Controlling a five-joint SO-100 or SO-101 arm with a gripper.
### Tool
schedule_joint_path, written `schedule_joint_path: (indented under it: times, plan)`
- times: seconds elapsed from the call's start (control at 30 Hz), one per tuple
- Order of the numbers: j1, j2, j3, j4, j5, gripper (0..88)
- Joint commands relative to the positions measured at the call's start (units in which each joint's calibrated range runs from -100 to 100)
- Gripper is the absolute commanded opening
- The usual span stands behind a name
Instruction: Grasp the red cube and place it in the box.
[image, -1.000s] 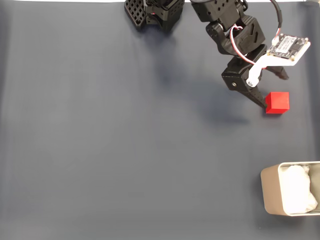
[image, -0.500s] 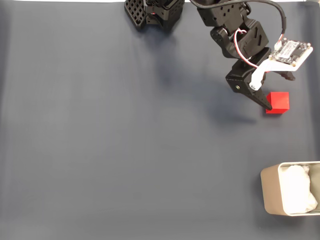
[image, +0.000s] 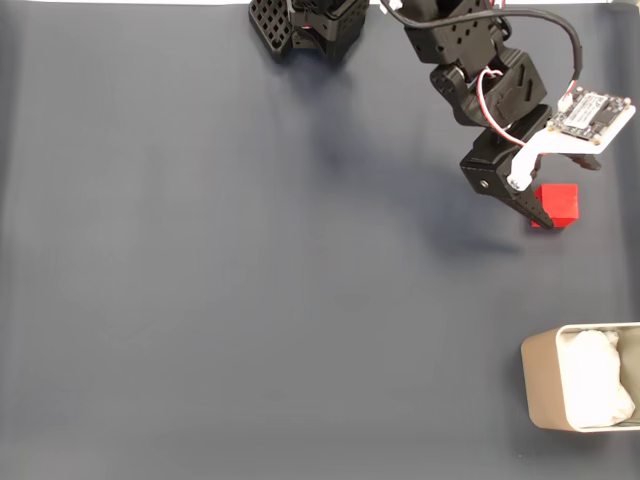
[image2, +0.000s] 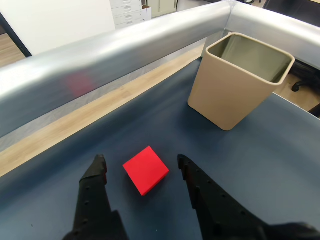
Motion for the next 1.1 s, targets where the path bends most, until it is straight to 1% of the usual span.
schedule_joint_path:
  times: [0.0,0.37,1.07]
  plan:
    - [0.1,0.3,-3.1,-1.5,-0.5,33.4]
    - [-0.2,2.7,-2.9,-3.7,-2.1,33.4]
    - [-1.7,4.3,0.1,-7.1,-2.2,33.2]
